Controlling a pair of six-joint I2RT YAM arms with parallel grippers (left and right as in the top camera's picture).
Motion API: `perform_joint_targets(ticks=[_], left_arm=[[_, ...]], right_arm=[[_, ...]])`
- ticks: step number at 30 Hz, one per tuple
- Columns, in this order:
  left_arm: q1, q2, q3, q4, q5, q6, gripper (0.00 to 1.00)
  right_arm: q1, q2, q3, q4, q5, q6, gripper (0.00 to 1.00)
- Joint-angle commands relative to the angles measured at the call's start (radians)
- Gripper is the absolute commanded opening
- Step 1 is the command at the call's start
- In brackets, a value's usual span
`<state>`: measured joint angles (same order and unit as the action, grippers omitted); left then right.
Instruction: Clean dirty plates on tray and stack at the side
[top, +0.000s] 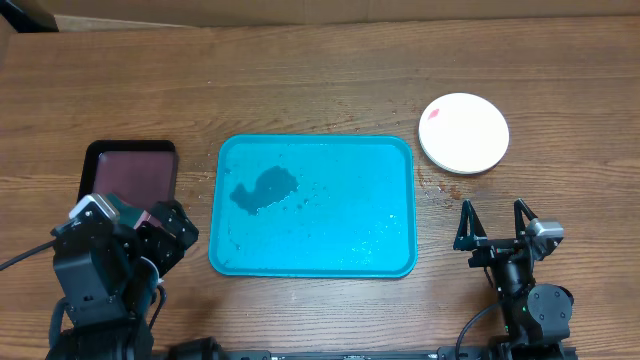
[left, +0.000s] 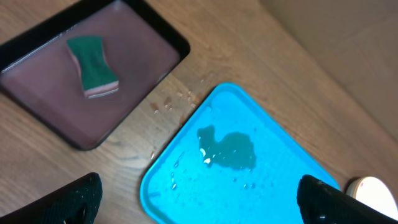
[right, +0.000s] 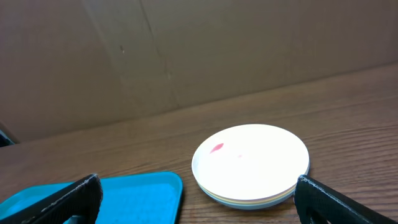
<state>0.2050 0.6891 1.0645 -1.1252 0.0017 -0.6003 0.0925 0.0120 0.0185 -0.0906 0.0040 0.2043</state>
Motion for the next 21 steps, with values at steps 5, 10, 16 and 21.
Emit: perform_joint_targets(ticks=[5,10,16,21], left_arm=[[-0.074,-0.007,-0.039,0.015,-0.031,0.003,1.00],[-0.188,-0.067,-0.196,0.228,-0.035,0.135,1.00],[-0.268,-0.211,-0.477,0.590,-0.014,0.278,1.00],[-0.297,-0.408,-0.767,0.930,0.000,0.416,1.00]], right_arm=[[0.004,-0.009,-0.011,0.006,-0.002,-0.011,1.00],[0.004,-0.009,-0.011,0.006,-0.002,-0.011,1.00],[0.004,-0.009,-0.010,0.006,-0.002,-0.011,1.00],[0.004,-0.009,-0.011,0.006,-0.002,-0.011,1.00]])
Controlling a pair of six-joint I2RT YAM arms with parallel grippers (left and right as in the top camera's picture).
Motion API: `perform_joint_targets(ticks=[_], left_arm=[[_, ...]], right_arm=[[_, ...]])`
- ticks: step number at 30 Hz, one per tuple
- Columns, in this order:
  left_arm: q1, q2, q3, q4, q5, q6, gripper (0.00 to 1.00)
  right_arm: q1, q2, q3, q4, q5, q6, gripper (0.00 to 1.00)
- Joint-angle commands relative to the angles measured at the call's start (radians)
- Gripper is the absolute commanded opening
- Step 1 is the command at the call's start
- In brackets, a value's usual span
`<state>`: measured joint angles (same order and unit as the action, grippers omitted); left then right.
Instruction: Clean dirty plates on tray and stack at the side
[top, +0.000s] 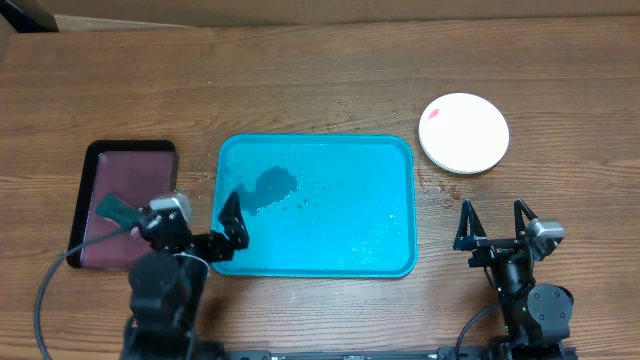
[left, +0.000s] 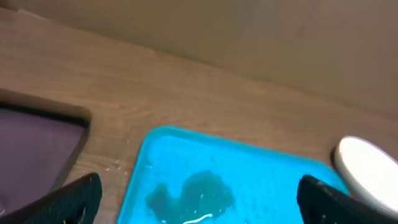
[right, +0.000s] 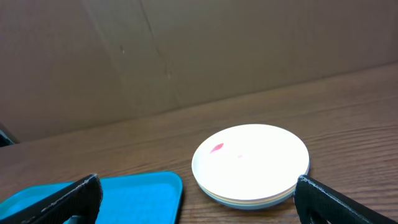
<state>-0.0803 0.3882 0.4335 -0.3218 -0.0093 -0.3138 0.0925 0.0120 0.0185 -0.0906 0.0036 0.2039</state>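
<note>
The white plates (top: 463, 132) sit stacked to the right of the blue tray (top: 390, 170), and the top one carries a red smear (top: 433, 114). The stack (right: 252, 162) lies ahead of my right gripper (right: 199, 205), which is open and empty near the front edge (top: 493, 225). No plate is on the tray, only a puddle (top: 265, 188) and droplets. My left gripper (top: 195, 232) is open and empty at the tray's front left corner, facing the puddle (left: 193, 193). Its fingers (left: 68, 202) stand wide apart. The stack (left: 367, 171) shows far right.
A dark rectangular tub (top: 95, 165) of pinkish water stands left of the blue tray. A green sponge (top: 112, 208) lies in it, partly behind my left arm. Cardboard walls the back of the table. Small wet spots (top: 432, 188) dot the wood beside the tray.
My left arm was over the dark tub, looking down at the sponge. Now it sits low at the table's front, facing the blue tray. The right arm and the plates have not moved.
</note>
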Motion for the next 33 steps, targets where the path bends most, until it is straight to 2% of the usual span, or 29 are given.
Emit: perform_joint_targets(ticks=[1,7,13,19,23,33], left_arm=[[-0.012,-0.138,-0.171,0.161,0.012,0.140,1.00],[-0.011,-0.298,-0.335,0.346,0.014,0.193,1.00],[-0.010,-0.385,-0.412,0.406,0.042,0.225,1.00],[0.005,-0.385,-0.430,0.349,0.056,0.262,1.00],[0.035,-0.385,-0.430,0.241,0.051,0.289,1.00],[0.119,-0.385,-0.430,0.245,0.055,0.291,1.00]], right_arm=[[0.004,-0.009,-0.011,0.006,-0.001,-0.011,1.00],[0.004,-0.009,-0.011,0.006,-0.001,-0.011,1.00],[0.004,-0.009,-0.011,0.006,-0.001,-0.011,1.00],[0.004,-0.009,-0.011,0.006,-0.001,-0.011,1.00],[0.004,-0.009,-0.011,0.006,-0.001,-0.011,1.00],[0.004,-0.009,-0.010,0.006,-0.001,-0.011,1.00]])
